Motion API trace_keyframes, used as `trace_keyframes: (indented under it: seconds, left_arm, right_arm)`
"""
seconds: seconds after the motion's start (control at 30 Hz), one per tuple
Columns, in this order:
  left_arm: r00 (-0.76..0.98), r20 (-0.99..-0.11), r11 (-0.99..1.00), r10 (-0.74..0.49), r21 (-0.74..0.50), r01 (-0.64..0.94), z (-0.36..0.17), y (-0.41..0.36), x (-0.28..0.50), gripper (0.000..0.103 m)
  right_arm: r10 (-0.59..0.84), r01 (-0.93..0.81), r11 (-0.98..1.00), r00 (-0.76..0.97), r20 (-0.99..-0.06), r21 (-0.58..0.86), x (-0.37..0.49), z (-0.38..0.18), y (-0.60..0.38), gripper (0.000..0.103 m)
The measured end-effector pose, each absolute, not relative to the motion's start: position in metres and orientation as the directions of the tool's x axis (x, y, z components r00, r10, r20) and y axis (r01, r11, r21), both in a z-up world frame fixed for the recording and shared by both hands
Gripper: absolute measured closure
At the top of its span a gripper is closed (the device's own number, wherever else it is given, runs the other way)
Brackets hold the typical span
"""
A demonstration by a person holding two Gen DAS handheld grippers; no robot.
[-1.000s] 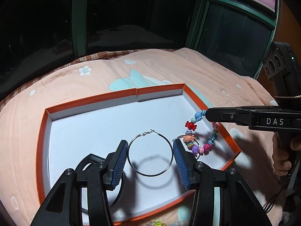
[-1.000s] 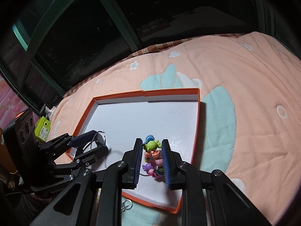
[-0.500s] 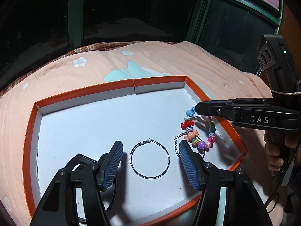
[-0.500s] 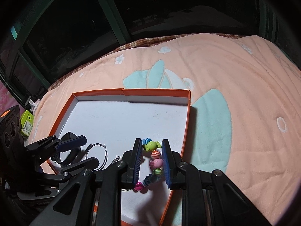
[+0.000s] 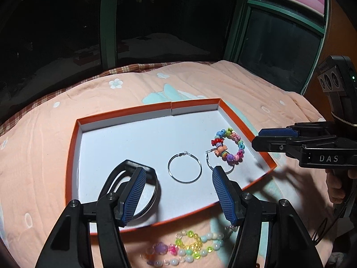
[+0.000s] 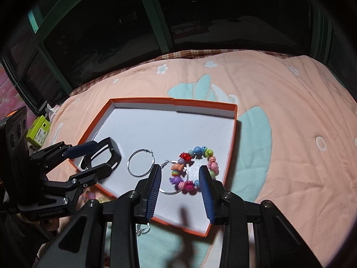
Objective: Organize jewelry
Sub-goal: 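Release the bracelet in the tray with the right gripper while the left drops the hoop beside it, then grasp the small red bow charm with the left gripper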
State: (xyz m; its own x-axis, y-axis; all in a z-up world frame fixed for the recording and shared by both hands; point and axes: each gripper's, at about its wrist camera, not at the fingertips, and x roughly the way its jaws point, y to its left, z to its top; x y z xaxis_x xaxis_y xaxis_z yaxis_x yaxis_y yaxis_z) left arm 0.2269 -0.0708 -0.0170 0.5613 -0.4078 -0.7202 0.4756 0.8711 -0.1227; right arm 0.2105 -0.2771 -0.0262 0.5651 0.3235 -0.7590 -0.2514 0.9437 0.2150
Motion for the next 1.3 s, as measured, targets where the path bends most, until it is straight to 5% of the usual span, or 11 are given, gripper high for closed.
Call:
trace_keyframes:
  seconds: [0.3, 0.77, 0.93, 1.1, 1.3]
  left_arm:
    - [0.550, -0.717, 0.863, -0.429, -0.145, 0.484, -0.010, -0.046, 0.165, 0.037]
    - [0.362, -0.770, 0.693, -0.525, -0.140, 0.707, -0.041, -0.095, 0.090, 0.038]
    - [0.331, -0.782, 0.682, -0.528, -0.158, 0.714, -0.054, -0.101, 0.097, 0.048]
    - [0.310, -0.802, 0.679, -0.510, -0.154, 0.718, -0.065, -0.104, 0.099, 0.072]
    - [0.339, -0.802, 0.690, -0.491, -0.121, 0.713, -0.069, -0.101, 0.094, 0.084]
  right_arm:
    - [0.344, -0.313, 0.928, 0.514, -0.786, 0.202, 0.171, -0.030, -0.257, 0.065]
    - [0.362, -0.295, 0.925, 0.484, -0.797, 0.241, 0.147, -0.045, -0.263, 0.065]
    - [0.365, -0.283, 0.925, 0.472, -0.803, 0.254, 0.145, -0.053, -0.268, 0.065]
    - [0.371, -0.278, 0.923, 0.461, -0.806, 0.267, 0.146, -0.059, -0.270, 0.065]
    - [0.375, -0.288, 0.920, 0.457, -0.807, 0.265, 0.146, -0.062, -0.266, 0.065]
